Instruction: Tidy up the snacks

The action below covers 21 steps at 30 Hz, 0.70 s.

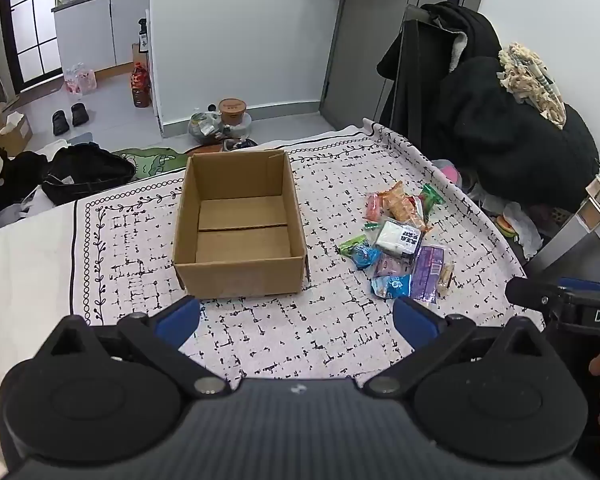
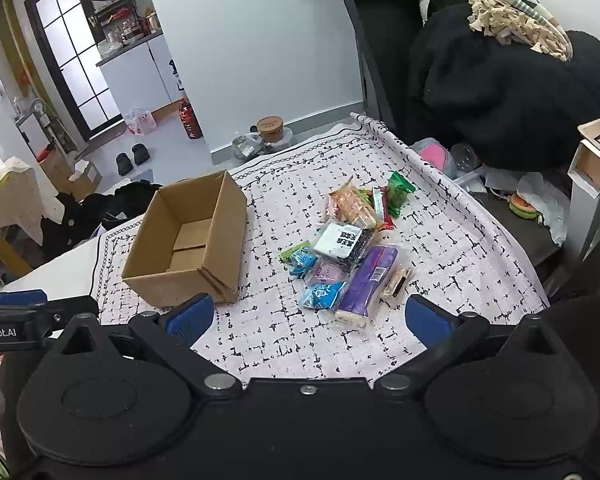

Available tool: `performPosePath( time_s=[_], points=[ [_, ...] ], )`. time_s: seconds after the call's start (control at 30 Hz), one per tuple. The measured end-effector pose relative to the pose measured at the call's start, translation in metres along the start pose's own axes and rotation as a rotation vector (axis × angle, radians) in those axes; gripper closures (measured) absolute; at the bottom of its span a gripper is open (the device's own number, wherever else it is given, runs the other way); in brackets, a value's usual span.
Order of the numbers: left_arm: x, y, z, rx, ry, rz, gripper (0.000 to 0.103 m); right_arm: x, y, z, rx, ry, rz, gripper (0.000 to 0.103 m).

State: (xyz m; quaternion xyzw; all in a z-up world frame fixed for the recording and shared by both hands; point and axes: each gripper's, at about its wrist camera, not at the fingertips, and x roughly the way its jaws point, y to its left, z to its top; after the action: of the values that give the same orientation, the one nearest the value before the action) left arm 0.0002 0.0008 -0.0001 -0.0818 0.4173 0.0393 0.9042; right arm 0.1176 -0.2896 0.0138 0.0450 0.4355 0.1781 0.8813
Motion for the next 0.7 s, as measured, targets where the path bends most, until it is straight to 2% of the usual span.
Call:
performPosePath(
  time_s=[0.27,0.3,0.7],
  points=[
    [0.0007,0.0008,0.0007,-0.013,0.005,0.005,0.001,-0.0007,0.0019,-0.0003,-0.008,-0.019,0.003,0.000],
    [-0.0031,-0.0010,-0.0007,0.015,0.000,0.000,0.001,0.0001,0.0014,0.0004,-0.007,-0.018,0.005,0.000],
    [-0.0034,-0.0008,0.0001,0.027,0.003,0.001,0.001,-0.0040,0.0013,0.0004,-0.003,-0.022,0.010,0.000]
  ],
)
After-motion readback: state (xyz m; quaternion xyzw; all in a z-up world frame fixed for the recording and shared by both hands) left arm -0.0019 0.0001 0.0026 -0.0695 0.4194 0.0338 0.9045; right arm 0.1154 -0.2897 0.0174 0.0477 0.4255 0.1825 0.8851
